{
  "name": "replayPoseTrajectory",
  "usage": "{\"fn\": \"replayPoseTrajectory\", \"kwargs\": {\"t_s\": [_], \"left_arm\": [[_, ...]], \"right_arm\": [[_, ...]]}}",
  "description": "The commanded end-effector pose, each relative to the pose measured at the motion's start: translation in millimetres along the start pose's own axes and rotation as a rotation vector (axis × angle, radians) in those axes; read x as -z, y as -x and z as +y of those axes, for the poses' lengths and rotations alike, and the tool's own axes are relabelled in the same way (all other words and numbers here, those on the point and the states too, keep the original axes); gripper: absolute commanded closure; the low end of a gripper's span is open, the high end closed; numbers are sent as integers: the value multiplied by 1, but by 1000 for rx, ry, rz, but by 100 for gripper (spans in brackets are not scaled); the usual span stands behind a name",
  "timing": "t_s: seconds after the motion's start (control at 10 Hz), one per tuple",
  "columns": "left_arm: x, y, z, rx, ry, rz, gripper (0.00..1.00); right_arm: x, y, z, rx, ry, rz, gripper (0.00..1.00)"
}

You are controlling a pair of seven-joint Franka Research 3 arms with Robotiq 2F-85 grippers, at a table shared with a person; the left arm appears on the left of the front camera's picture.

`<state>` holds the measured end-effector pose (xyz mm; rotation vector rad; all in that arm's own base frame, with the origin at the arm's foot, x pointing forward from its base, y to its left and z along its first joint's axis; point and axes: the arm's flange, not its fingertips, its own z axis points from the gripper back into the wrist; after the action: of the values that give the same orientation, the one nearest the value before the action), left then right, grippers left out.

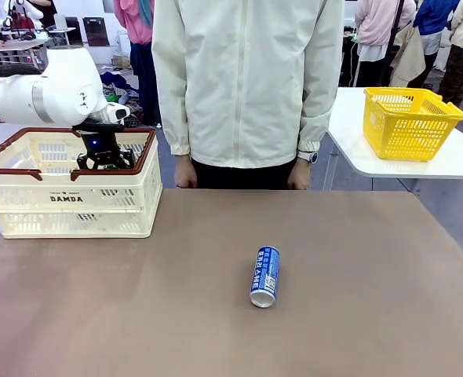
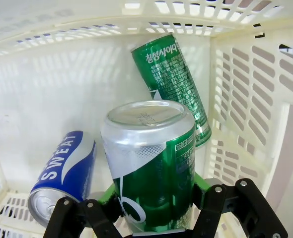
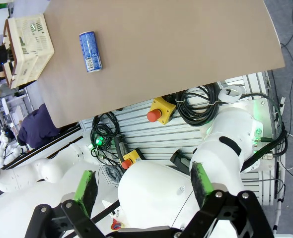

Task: Place the drinks into the Shopping basket.
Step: Pick up one drink and place it into the Shopping basket.

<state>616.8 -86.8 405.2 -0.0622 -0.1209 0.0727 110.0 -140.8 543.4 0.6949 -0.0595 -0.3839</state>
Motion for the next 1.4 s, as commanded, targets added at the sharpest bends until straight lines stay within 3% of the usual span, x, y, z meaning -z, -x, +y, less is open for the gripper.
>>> {"fn": "replayPoseTrajectory", "kwargs": {"t_s": [0.0,0.1,0.2,1.0,1.3], "left_arm": [[12,-2,3,-11,-16,19,100],[11,-2,4,-13,-11,31,42],[9,-2,4,-19,-3,35,0],[-19,2,13,-26,64,-27,0],[-116,16,41,3,297,-41,0]], "right_arm": [[-3,9,-4,-22,-13,0,0],[-3,9,-4,-22,-13,0,0],[-3,9,-4,-22,-13,0,0],[-3,9,-4,-22,-13,0,0],[-3,9,-4,-22,-13,0,0]]}}
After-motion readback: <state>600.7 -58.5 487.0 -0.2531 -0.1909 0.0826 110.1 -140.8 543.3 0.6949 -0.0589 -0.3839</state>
